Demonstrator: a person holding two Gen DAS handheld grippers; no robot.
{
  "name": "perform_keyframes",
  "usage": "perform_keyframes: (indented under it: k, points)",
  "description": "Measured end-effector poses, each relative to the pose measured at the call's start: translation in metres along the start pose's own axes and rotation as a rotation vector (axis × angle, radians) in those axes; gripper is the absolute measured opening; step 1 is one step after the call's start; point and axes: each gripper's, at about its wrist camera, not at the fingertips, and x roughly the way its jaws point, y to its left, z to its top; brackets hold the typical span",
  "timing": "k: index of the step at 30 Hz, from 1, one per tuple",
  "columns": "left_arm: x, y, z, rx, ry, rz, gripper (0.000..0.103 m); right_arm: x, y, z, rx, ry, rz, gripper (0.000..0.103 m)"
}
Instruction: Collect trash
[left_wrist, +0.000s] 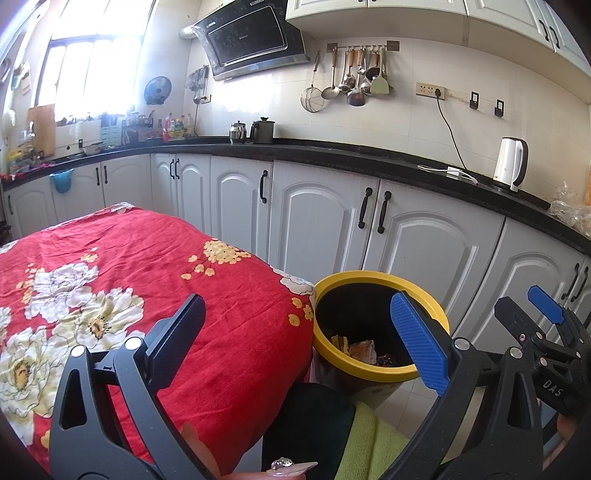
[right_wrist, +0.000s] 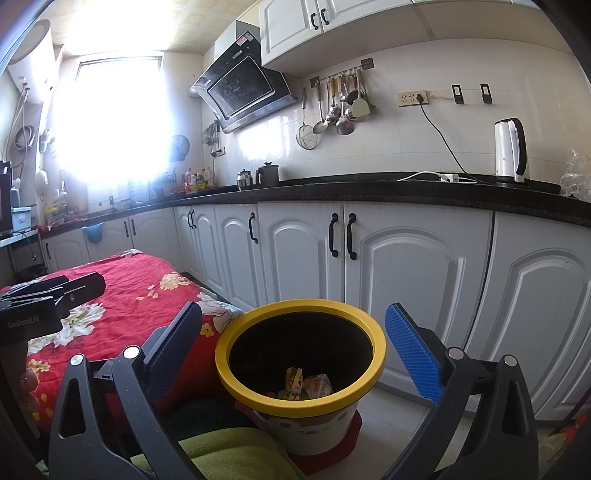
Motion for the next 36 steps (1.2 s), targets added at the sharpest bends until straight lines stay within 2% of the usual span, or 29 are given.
perform_keyframes:
  k: [26, 33, 36]
  points:
    - [0.003, 0.003, -0.001, 0.002, 0.011, 0.004, 0.092, 0.001, 0.003, -0.003, 0.009, 0.01, 0.0, 0.097]
    - [0.007, 0.008, -0.002, -0.013, 0.061, -0.009, 0.092, 0.009, 0.005, 0.001, 0.022, 0.043, 0.01, 0.097]
    - [0.003, 0.039, 0.006, -0.089, 0.109, 0.027, 0.092, 0.019, 0.022, 0.016, 0.016, 0.049, 0.063, 0.097]
